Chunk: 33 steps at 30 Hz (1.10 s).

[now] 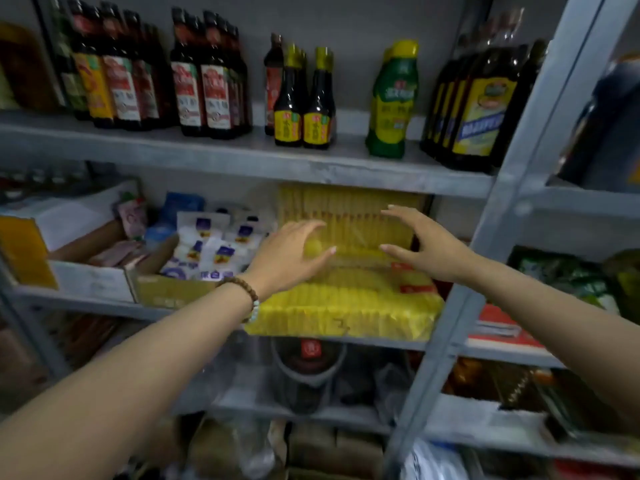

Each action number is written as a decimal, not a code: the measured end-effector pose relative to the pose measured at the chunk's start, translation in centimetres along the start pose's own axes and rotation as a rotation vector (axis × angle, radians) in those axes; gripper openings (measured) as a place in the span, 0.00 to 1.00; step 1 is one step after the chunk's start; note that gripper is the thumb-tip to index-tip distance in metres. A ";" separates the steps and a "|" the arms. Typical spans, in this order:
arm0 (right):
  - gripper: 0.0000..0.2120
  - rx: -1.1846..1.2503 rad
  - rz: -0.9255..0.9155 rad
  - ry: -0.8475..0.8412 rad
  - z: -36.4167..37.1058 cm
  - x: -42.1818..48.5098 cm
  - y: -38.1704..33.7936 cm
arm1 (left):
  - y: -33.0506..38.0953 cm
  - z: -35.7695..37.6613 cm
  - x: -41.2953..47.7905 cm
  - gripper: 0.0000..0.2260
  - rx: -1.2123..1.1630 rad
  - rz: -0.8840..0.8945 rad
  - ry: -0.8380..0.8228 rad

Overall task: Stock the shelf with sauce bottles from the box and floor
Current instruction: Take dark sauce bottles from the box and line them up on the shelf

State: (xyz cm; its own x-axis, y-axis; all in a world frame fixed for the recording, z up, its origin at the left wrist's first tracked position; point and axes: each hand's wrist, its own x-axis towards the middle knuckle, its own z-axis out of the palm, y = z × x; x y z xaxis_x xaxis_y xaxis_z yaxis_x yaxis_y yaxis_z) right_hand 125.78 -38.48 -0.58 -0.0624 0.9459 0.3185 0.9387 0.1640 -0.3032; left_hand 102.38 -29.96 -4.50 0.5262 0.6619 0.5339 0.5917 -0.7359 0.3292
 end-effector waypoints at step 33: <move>0.27 0.444 0.943 -0.644 61.3 -37.9 21.8 | -16.0 58.6 -43.5 0.25 -0.317 -0.481 -1.072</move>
State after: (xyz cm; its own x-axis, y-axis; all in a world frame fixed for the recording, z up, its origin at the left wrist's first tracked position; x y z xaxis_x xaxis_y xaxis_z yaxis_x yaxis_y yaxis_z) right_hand 127.84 -53.57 -74.28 0.3052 0.6906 -0.6557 0.5176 -0.6983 -0.4945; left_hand 105.85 -38.59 -78.64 0.6206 0.5489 -0.5600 0.7688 -0.2855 0.5723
